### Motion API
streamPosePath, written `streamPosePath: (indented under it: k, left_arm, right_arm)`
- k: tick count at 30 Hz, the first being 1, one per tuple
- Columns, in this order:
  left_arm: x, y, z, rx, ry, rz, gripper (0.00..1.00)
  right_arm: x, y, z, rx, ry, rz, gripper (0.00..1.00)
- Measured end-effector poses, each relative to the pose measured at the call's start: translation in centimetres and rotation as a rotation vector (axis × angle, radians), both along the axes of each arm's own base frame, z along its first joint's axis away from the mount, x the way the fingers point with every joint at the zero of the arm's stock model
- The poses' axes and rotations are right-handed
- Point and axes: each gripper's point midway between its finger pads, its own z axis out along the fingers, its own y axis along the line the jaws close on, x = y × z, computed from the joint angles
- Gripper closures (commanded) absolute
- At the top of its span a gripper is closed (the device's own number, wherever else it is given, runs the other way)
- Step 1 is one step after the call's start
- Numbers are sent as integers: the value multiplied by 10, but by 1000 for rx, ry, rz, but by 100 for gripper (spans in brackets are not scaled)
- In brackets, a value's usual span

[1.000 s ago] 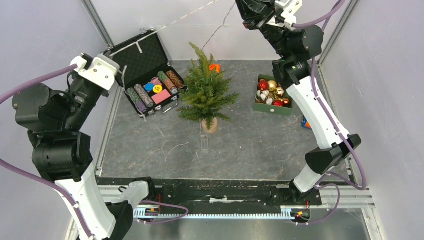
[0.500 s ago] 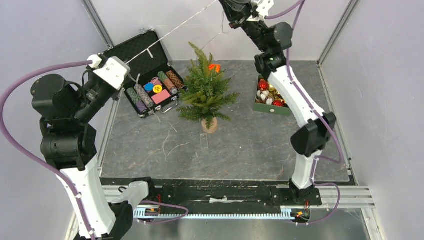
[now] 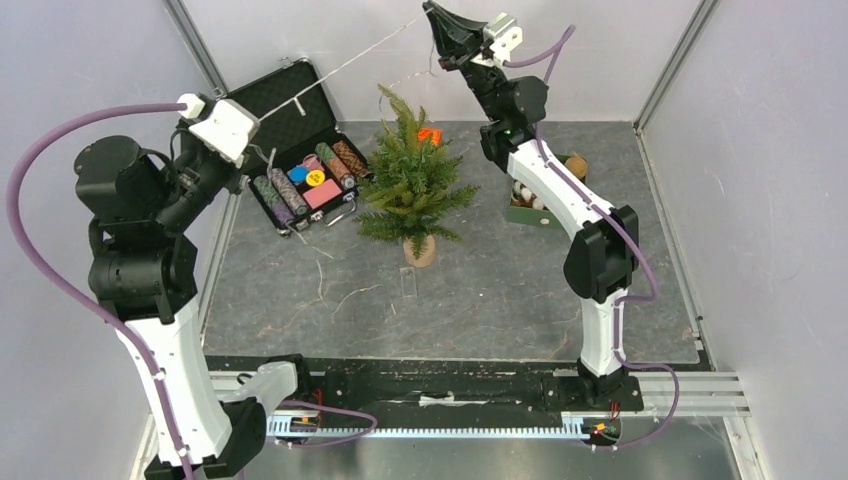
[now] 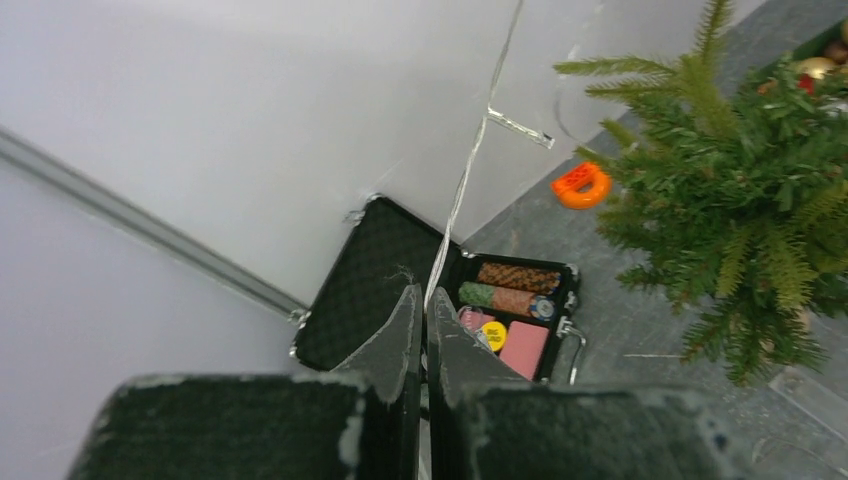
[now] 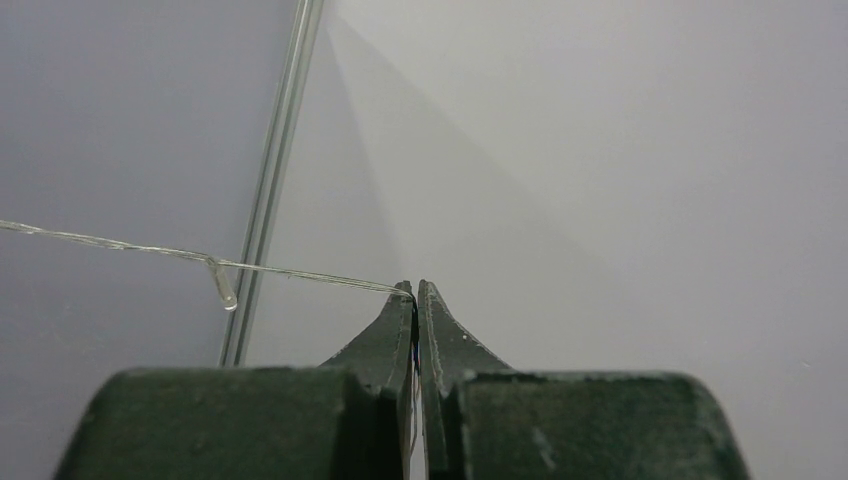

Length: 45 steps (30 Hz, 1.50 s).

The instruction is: Decorate the small christmas tree

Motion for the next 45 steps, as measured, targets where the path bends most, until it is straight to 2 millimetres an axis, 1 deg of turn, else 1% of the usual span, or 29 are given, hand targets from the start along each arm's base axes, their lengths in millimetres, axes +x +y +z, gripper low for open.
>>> streamPosePath:
  k: [2, 5, 9, 12, 14, 17, 19, 21, 23, 26, 27, 28, 32, 33, 35, 37, 40, 42, 43, 45]
  left_arm:
    - [3, -7, -7, -7, 23, -46, 98]
    - [7, -21, -17, -19, 60, -131, 98]
    - [4, -39, -27, -44, 96, -242, 98]
    - [3, -46, -34, -61, 119, -288, 98]
    - [2, -49, -40, -65, 132, -311, 98]
    - [-2, -53, -55, -64, 161, -337, 98]
    - [-5, -53, -67, -53, 177, -341, 98]
    - [-11, -55, -81, -46, 201, -351, 98]
    - [-17, -58, -90, -45, 221, -372, 98]
    - [-28, -66, -97, -54, 245, -421, 98]
    - [-31, -69, -99, -58, 253, -436, 98]
    - [-33, -71, -102, -62, 262, -451, 98]
    - [-43, -76, -117, -74, 305, -473, 98]
    - [-46, -76, -122, -77, 317, -473, 98]
    - [-52, -77, -131, -84, 342, -471, 98]
    - [-56, -77, -140, -87, 359, -468, 98]
    - [-62, -79, -155, -91, 398, -472, 98]
    - [-65, -81, -164, -88, 422, -485, 98]
    - [-65, -82, -170, -84, 439, -490, 98]
    - [-64, -80, -182, -70, 470, -479, 98]
  right_arm:
    - [8, -5, -5, -7, 22, -13, 100]
    - [16, -18, -5, -15, 36, -38, 100]
    - [23, -38, -1, -29, 54, -72, 100]
    - [27, -53, -1, -33, 76, -100, 100]
    - [27, -69, -9, -43, 106, -125, 100]
    - [20, -98, -21, -54, 151, -158, 100]
    - [10, -116, -26, -74, 168, -182, 100]
    - [-4, -134, -31, -102, 177, -211, 100]
    - [-21, -149, -36, -130, 177, -243, 100]
    - [-39, -163, -40, -158, 169, -281, 100]
    - [-43, -167, -44, -165, 172, -291, 100]
    - [-47, -170, -51, -170, 182, -297, 100]
    - [-60, -180, -90, -194, 254, -300, 100]
    - [-64, -181, -101, -202, 283, -295, 100]
    - [-78, -185, -114, -216, 320, -289, 100]
    - [-97, -191, -119, -219, 334, -292, 100]
    - [-130, -199, -116, -212, 313, -303, 100]
    - [-144, -203, -119, -206, 310, -310, 100]
    - [-149, -205, -124, -204, 321, -308, 100]
    - [-157, -206, -141, -201, 362, -295, 100]
